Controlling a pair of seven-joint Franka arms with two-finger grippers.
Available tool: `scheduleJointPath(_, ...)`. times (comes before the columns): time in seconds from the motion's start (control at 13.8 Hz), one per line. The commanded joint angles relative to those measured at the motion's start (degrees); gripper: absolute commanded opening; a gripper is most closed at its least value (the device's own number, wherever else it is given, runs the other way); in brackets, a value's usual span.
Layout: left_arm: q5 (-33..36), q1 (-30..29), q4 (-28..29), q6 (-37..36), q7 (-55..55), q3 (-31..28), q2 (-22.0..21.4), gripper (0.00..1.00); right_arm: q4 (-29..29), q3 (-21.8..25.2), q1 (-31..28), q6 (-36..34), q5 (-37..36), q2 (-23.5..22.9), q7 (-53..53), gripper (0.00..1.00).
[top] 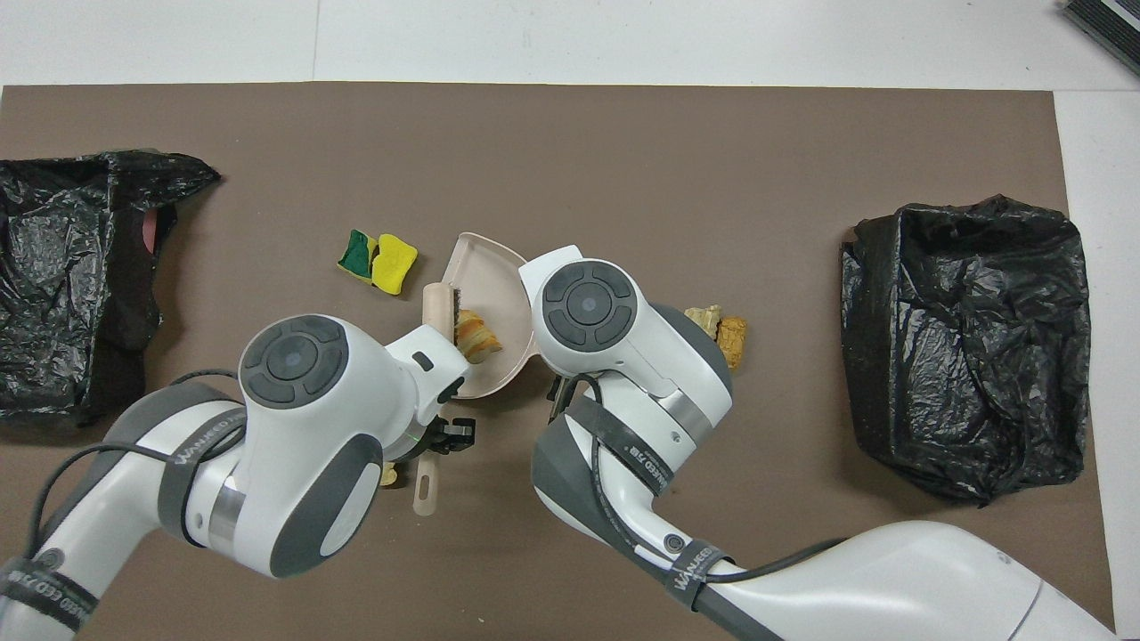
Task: Sweep and dump trash in bin
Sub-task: 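Sweep the green and yellow sponges into the dustpan with the left gripper's brush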
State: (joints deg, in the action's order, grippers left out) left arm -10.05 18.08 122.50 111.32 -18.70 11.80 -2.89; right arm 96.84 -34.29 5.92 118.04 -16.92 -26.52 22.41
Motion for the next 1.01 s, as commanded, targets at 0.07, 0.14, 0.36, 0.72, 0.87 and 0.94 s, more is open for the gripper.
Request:
scheduleJointPath(0.07, 2.56, -3.31, -4.88, -3.29, 17.94, -6.85, 2.70, 0.00, 0.20, -0.51, -0.56, 0.43, 1.02, -0.19, 0.00, 0.00)
scheduleJointPath(0.14, 5.27, -3.40, -7.60, -3.65, 22.60, -8.53, 4.63, 0.00, 0.28, -0.51, -0.56, 0.43, 1.02, -0.19, 0.00, 0.00)
scheduleJointPath(0.36, 11.88, -6.11, -15.78, -3.65, 27.03, -10.83, 12.01, 0.00, 0.20, -0.51, -0.73, 0.61, 0.40, -0.37, 1.14, 0.00)
scheduleJointPath(0.72, 20.59, -11.13, -19.31, -0.23, 33.45, -10.83, 19.67, 0.00, 0.28, -0.51, -0.64, 2.89, 0.49, -0.46, 1.06, 0.00)
scheduleJointPath(0.87, 21.03, -11.40, -18.27, 0.31, 34.42, -10.74, 19.77, 0.00, 0.37, -0.42, -0.64, 2.81, 0.49, -0.46, 0.62, 0.00)
scheduleJointPath(0.94, 20.86, -11.23, -18.09, -0.39, 34.95, -10.74, 19.68, 0.00, 0.37, -0.42, -0.64, 2.81, 0.49, -0.46, 0.44, 0.00)
